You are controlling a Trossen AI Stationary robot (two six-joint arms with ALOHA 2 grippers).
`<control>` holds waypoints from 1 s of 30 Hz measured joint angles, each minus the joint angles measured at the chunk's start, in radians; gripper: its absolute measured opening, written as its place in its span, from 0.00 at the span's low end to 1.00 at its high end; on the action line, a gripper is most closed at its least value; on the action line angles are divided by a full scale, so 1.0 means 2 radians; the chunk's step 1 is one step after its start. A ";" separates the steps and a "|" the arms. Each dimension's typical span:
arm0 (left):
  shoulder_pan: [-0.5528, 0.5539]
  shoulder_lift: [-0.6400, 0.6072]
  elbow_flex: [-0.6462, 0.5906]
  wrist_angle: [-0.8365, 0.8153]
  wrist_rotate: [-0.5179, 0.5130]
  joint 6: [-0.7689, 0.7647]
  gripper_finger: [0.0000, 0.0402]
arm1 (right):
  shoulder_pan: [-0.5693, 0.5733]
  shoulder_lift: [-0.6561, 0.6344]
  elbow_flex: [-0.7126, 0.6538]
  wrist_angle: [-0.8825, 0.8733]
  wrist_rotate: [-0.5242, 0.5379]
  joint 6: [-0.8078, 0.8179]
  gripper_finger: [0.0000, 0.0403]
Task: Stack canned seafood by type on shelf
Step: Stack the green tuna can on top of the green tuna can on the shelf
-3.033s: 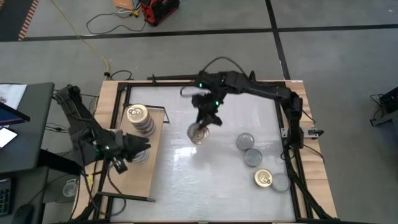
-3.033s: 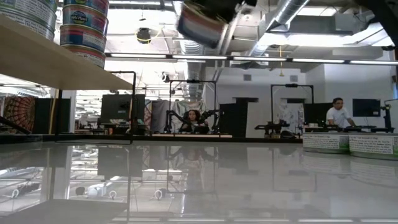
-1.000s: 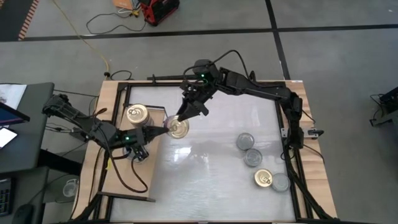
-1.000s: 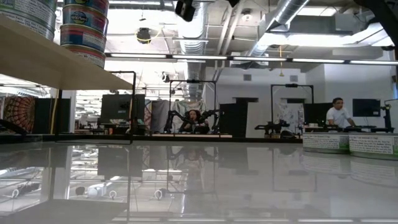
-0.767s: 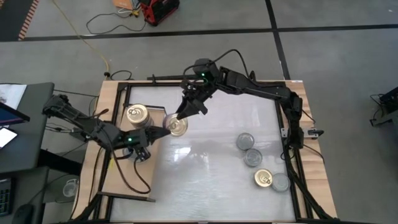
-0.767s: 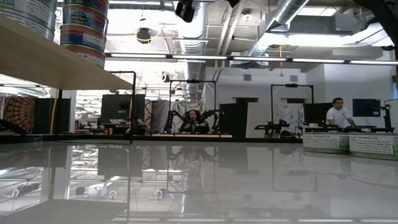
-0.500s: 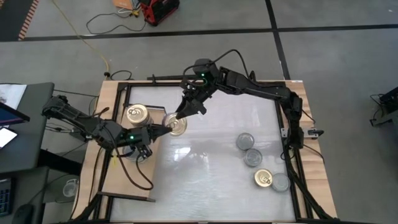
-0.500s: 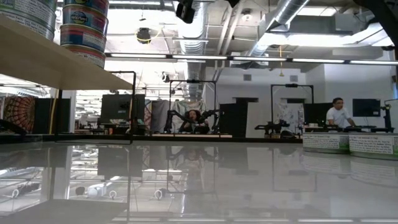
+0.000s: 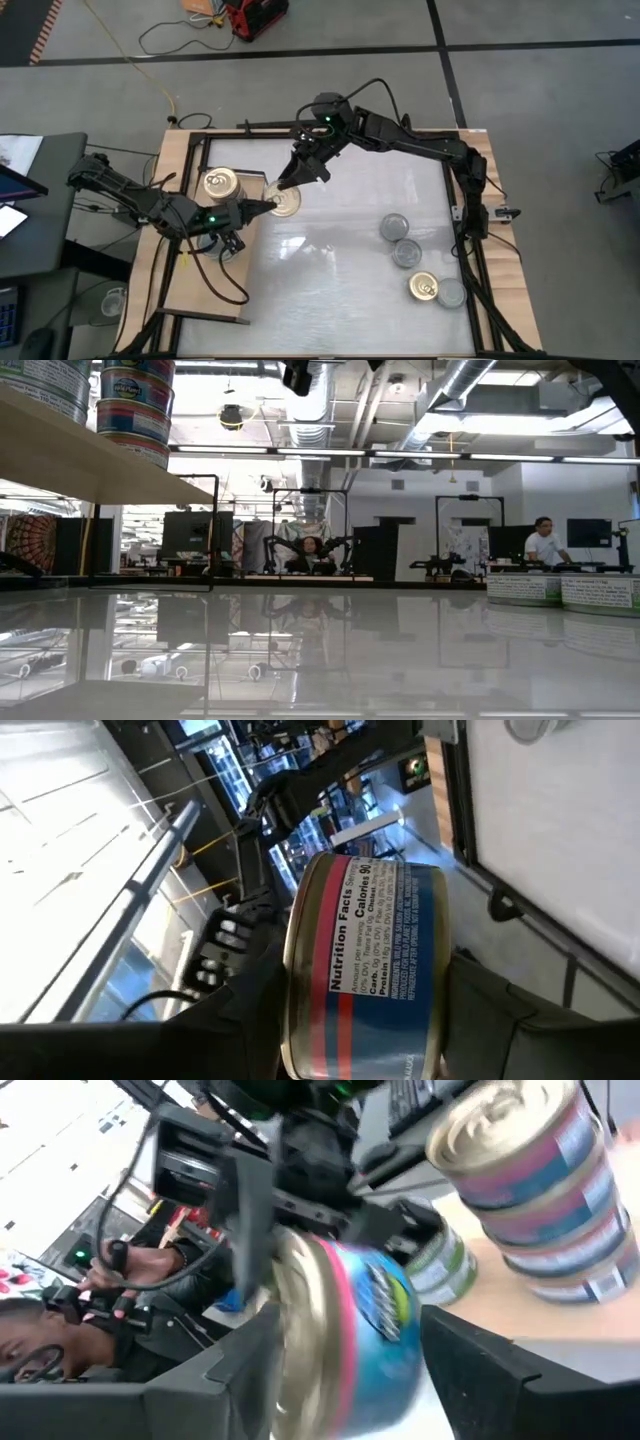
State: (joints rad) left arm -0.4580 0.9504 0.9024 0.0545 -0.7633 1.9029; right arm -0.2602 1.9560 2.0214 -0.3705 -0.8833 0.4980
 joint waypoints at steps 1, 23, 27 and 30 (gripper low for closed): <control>0.000 0.000 0.000 0.000 0.000 -0.002 0.48 | 0.001 0.000 0.001 0.004 0.000 -0.001 0.65; -0.088 -0.127 0.000 -0.032 0.017 -0.274 0.48 | 0.053 -0.091 0.001 -0.059 0.251 -0.382 0.70; -0.109 -0.154 0.000 -0.047 0.004 -0.330 0.48 | 0.111 -0.083 0.000 -0.047 0.386 -0.479 0.70; -0.125 -0.167 0.000 -0.065 -0.037 -0.347 0.48 | 0.147 -0.064 0.001 -0.005 0.466 -0.546 0.70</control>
State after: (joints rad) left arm -0.7082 0.6170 0.9031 -0.0749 -0.8371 1.2091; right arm 0.0331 1.8273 2.0239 -0.3814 0.0491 -0.5943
